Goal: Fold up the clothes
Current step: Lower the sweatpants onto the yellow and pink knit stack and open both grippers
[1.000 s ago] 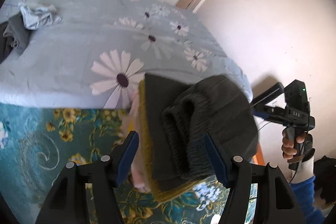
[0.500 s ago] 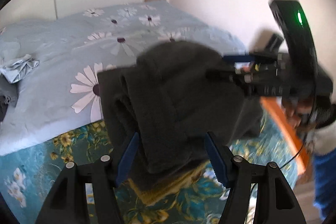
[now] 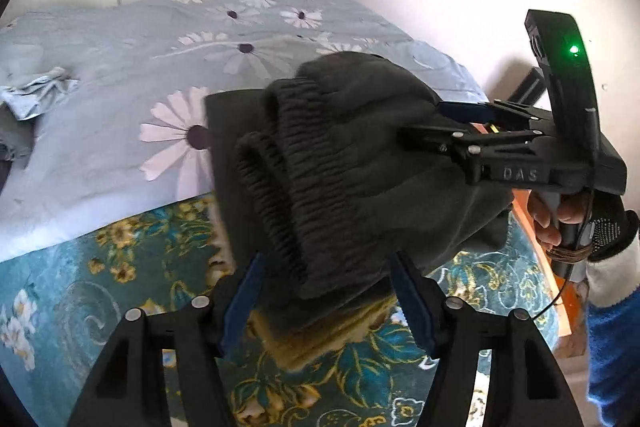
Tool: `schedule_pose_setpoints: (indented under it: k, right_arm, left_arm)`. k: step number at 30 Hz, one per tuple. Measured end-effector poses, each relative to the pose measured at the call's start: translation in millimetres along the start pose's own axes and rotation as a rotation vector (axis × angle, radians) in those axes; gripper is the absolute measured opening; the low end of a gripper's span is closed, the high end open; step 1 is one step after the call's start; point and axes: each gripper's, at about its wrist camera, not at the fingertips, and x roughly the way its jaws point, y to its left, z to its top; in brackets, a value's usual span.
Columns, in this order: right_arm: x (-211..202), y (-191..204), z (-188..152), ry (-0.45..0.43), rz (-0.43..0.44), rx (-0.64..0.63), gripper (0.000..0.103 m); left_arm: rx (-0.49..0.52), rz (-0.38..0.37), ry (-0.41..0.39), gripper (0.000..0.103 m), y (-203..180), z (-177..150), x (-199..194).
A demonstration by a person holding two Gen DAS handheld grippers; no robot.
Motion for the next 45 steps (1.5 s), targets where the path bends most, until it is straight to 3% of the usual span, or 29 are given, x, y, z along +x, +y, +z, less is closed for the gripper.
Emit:
schedule_pose_setpoints:
  k: [5,7,10,12,18,21,25,29,32,38,41,45]
  right_arm:
    - [-11,7,-1,-0.039,-0.043,0.044,0.08]
    - [-18,11,-3,-0.053,-0.056,0.064,0.081]
    - [-28,19,-9,-0.08,-0.08,0.086,0.083]
    - [-34,24,-15,-0.098,-0.097,0.106,0.083]
    - [-57,41,-46,-0.165,-0.166,0.21,0.087]
    - [-65,62,-64,-0.194,-0.194,0.186,0.087]
    - [-65,81,-80,-0.191,-0.217,0.139,0.088]
    - [-65,76,-95,-0.174,-0.208,0.218,0.088]
    - [-57,63,-106,-0.142,-0.213,0.299,0.088]
    - [-46,57,-123,-0.095,-0.25,0.299,0.088]
    - [-42,57,-128,-0.092,-0.246,0.297,0.102]
    - [-38,59,-133,-0.09,-0.254,0.297,0.103]
  left_arm:
    - [-0.045,0.037,-0.018,0.07,9,-26,-9]
    - [-0.052,0.092,-0.009,0.071,11,-35,-8]
    - [-0.116,0.084,-0.034,0.075,20,-50,-11]
    - [-0.153,0.075,-0.063,0.083,22,-61,-15]
    - [-0.178,0.106,-0.106,0.084,13,-82,-22]
    - [-0.192,0.109,-0.123,0.084,9,-90,-26]
    - [-0.215,0.106,-0.14,0.085,9,-99,-30]
    - [-0.235,0.122,-0.16,0.103,6,-107,-34]
    - [-0.239,0.127,-0.155,0.103,1,-108,-33]
    - [-0.232,0.133,-0.134,0.103,-9,-109,-27]
    - [-0.236,0.156,-0.118,0.103,-11,-110,-21]
    - [-0.246,0.177,-0.119,0.103,-13,-113,-18]
